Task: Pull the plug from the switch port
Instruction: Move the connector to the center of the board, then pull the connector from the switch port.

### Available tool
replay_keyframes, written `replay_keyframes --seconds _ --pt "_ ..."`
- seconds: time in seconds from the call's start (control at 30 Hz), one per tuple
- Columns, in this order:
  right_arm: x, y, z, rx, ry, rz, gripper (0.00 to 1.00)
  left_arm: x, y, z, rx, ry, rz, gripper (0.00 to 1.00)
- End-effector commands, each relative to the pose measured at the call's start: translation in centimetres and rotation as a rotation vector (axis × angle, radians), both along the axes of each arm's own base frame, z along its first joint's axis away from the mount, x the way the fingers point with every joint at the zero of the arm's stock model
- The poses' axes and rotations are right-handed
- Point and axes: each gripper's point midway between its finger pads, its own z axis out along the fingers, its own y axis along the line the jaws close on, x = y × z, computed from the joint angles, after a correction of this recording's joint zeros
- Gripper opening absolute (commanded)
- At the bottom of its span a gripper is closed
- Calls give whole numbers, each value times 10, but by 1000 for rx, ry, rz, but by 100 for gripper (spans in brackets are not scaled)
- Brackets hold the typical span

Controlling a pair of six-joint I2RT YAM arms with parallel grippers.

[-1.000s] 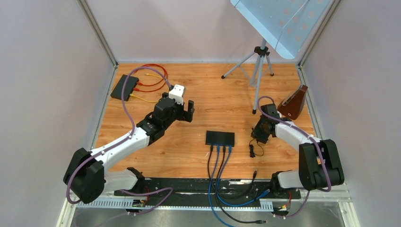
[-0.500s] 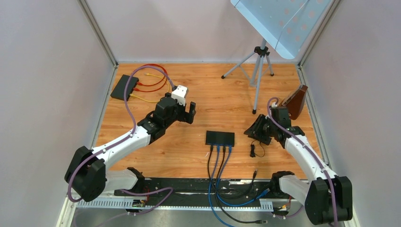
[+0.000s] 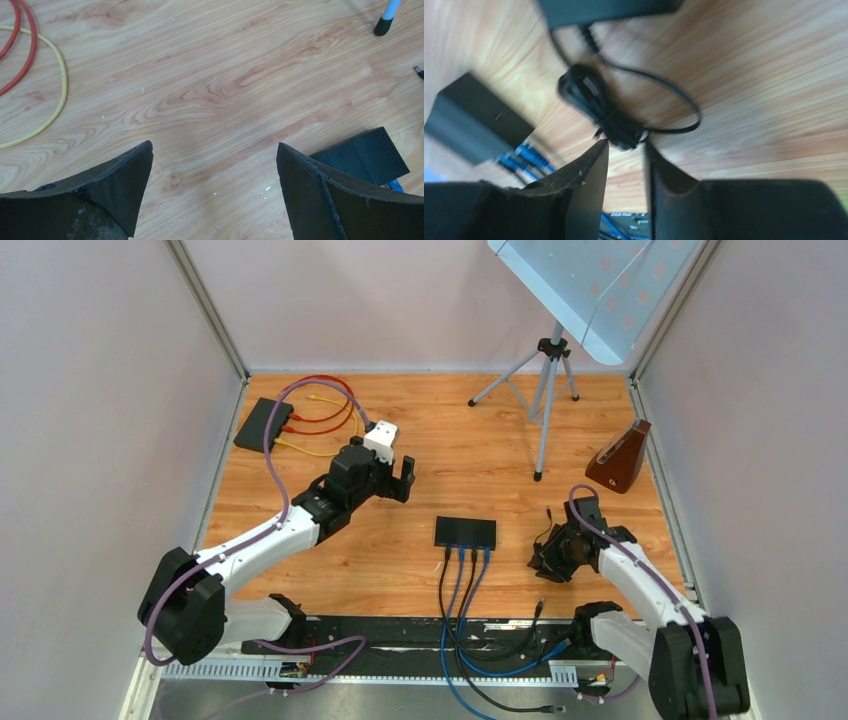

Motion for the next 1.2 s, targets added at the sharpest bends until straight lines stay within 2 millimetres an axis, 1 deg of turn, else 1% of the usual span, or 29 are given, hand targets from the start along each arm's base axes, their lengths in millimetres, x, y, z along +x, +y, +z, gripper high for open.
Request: replay_keyframes --seconds 0.0,0.07,0.13,0.2,0.3,0.33,0.4,0.47,0.53,0.6,0.63,0.67,0.7,0.73,0.77,0.8,0.83,0.87,0.9,0.93,0.97,1.0,1.03,1.07,1.1,1.13,1.17 --pt "28 -37 -5 -224 27 -118 34 10 -7 22 -28 -50 -10 100" --pt "41 -42 -2 -265 29 -121 34 10 -8 21 -21 -43 -12 100" --pt "52 -55 -5 -338 14 -149 35 11 -8 22 -23 -43 -9 100" --pt "65 -66 -4 -412 -7 -137 35 10 -8 22 -25 -43 -9 100" --pt "84 -73 -2 -482 -24 -79 35 10 -7 22 -24 -44 -10 100" --pt "90 -72 -3 -486 -28 -40 35 10 -7 22 -21 -44 -11 100" --pt "100 -61 -1 -445 -42 41 34 10 -6 20 -14 -43 -10 100" --pt "107 -39 9 -353 -92 125 34 10 -6 19 -9 -42 -12 100" --pt "113 -12 26 -233 -210 188 37 10 -8 17 -2 -41 -25 100" --pt "111 12 46 -110 -325 229 43 8 -13 10 13 -32 -68 100" --pt "109 22 56 -50 -377 238 48 7 -15 8 18 -27 -86 100" --pt "106 29 63 0 -421 242 58 4 -23 5 28 -25 -144 100" --pt "102 36 70 53 -454 245 63 3 -28 5 26 -35 -181 100" --pt "99 43 74 102 -476 243 64 0 -39 2 35 -37 -259 100" --pt "93 51 78 167 -492 251 65 0 -46 -4 48 -31 -302 100" --pt "87 58 80 222 -493 244 65 -5 -59 0 48 -46 -400 100" --pt "82 64 78 264 -491 245 66 -8 -65 -13 68 -15 -455 100" --pt "76 69 76 296 -482 246 66 -15 -77 -9 67 -34 -563 100" --pt "71 74 74 316 -476 248 66 -20 -82 -23 84 2 -609 100" --pt "66 78 69 327 -463 251 66 -22 -89 -19 91 -17 -669 100" --pt "59 84 64 338 -443 263 66 -28 -93 -30 105 13 -707 100" --pt "53 89 59 348 -423 269 66 -30 -99 -27 109 -8 -759 100" --pt "47 93 53 358 -399 271 66 -37 -103 -35 123 17 -792 100" --pt "42 96 49 369 -379 274 66 -40 -107 -35 139 2 -831 100" --pt "37 99 44 377 -360 279 66 -49 -111 -44 160 27 -868 100" --pt "32 101 39 381 -338 281 66 -55 -117 -45 183 8 -911 100" --pt "28 103 35 382 -322 282 66 -60 -116 -54 210 26 -935 100"
